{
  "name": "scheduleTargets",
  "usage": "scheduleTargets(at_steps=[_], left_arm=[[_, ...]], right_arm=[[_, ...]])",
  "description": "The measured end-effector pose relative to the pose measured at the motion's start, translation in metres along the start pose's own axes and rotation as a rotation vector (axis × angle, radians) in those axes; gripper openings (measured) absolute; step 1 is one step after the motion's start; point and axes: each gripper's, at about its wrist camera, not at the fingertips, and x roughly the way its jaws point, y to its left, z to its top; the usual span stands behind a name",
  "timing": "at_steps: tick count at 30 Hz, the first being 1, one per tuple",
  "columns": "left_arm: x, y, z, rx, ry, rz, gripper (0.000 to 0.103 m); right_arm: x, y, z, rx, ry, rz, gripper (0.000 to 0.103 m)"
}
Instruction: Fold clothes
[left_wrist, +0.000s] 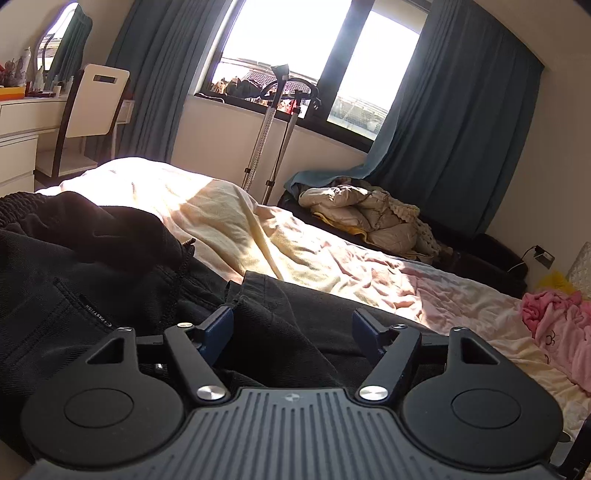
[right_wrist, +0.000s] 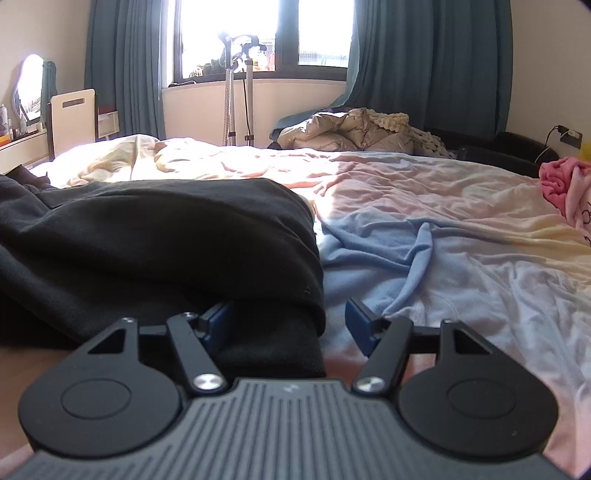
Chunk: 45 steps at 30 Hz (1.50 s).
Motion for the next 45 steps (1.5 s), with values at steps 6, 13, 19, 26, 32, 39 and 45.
scheduleTargets(at_steps=[6, 13, 19, 26, 32, 39, 45], left_arm=[[0.015, -0.010, -0.001, 0.068, -0.017, 0.099, 0.067], [0.027, 0.008, 0.005, -0.013, 0.024, 0.105, 0.070], [0.036, 0.004, 0.000, 0.004, 0.044, 0.133, 0.070], [0.034, -0.005, -0.003, 0.033, 0.005, 0.146, 0.006], [-0.016, -0.015, 0.002, -0.007, -0.072, 0.065, 0.006], [0.012, -0.023, -0.017, 0.050, 0.085, 0.213, 0.008], [0.008, -0.019, -0.016, 0.000, 0.103, 0.240, 0.017]], right_arm=[[-0.003, 0.023, 0.007, -0.175, -0.103, -0.007, 0.069], [-0.005, 0.068, 0.002, -0.454, -0.184, 0.019, 0.063], [-0.001, 0.072, 0.004, -0.465, -0.187, 0.018, 0.034], [-0.021, 0.047, 0.032, -0.324, -0.219, 0.027, 0.005], [-0.042, 0.032, 0.034, -0.262, -0.211, 0.029, 0.005], [-0.033, 0.024, 0.018, -0.092, -0.059, 0.131, 0.014], [-0.057, -0.008, 0.024, 0.242, -0.036, 0.291, 0.031]])
